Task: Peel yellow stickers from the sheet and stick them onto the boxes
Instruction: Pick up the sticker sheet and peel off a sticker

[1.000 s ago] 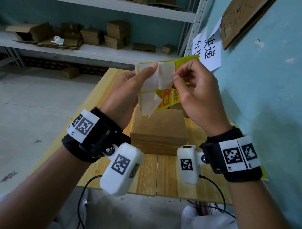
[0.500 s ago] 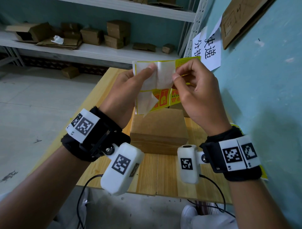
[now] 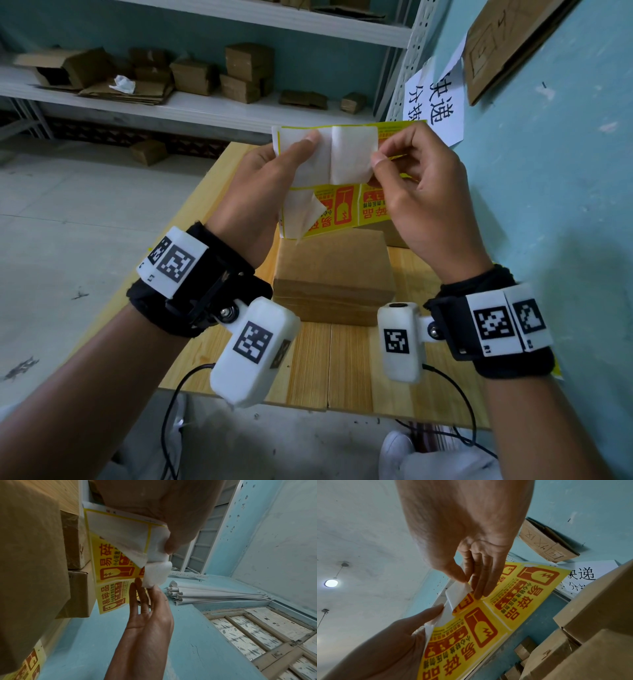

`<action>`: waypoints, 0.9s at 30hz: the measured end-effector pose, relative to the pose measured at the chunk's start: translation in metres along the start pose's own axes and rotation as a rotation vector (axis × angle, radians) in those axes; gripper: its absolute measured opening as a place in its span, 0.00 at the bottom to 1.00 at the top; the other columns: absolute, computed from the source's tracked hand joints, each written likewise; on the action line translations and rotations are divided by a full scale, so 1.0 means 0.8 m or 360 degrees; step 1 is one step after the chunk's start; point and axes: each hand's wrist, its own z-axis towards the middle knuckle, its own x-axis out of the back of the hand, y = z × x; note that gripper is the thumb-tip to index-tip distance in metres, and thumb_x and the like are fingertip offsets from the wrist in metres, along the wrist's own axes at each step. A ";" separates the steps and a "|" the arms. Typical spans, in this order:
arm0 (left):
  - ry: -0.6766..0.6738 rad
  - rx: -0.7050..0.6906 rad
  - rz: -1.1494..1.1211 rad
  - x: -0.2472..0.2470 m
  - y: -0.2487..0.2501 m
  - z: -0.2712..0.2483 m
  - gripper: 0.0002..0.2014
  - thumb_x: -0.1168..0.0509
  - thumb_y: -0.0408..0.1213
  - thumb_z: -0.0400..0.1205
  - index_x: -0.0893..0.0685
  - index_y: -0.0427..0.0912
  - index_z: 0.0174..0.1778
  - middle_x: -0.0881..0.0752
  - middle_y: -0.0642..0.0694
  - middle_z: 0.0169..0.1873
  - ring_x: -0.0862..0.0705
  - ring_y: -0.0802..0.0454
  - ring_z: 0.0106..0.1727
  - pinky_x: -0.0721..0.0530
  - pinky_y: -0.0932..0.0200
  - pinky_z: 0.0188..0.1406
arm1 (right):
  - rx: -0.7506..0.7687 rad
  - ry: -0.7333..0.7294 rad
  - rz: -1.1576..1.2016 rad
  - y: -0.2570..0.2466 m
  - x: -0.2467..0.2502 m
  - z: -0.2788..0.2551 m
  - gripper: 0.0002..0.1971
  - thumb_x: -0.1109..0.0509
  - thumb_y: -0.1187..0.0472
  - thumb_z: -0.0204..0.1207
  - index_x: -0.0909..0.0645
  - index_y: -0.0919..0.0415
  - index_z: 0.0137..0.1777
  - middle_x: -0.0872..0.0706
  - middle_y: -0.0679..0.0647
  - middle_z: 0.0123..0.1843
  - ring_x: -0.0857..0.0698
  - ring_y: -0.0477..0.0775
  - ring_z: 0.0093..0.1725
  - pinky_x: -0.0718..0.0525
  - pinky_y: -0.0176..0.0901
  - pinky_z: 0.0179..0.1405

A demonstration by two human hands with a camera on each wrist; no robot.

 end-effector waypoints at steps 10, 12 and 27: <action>0.0005 -0.0011 -0.0037 0.002 0.001 0.002 0.11 0.38 0.43 0.86 0.13 0.42 0.52 0.09 0.44 0.46 0.10 0.48 0.48 0.12 0.51 0.52 | -0.0065 0.0027 -0.0030 0.006 0.009 0.002 0.02 0.32 0.61 0.83 0.22 0.58 0.49 0.17 0.43 0.44 0.16 0.41 0.44 0.16 0.36 0.45; 0.0021 -0.0018 -0.0047 0.002 0.002 0.002 0.11 0.38 0.43 0.86 0.13 0.41 0.52 0.09 0.44 0.45 0.11 0.49 0.46 0.13 0.53 0.50 | -0.0070 0.0031 -0.0044 0.008 0.012 0.002 0.02 0.32 0.61 0.83 0.22 0.59 0.49 0.16 0.45 0.44 0.15 0.43 0.45 0.16 0.36 0.46; 0.0116 -0.0004 -0.0015 0.007 0.007 0.003 0.10 0.38 0.44 0.86 0.13 0.44 0.48 0.08 0.48 0.43 0.10 0.52 0.45 0.12 0.51 0.54 | -0.0150 0.0103 -0.0070 0.016 0.029 0.006 0.03 0.32 0.59 0.82 0.23 0.57 0.48 0.14 0.50 0.46 0.12 0.52 0.49 0.11 0.48 0.50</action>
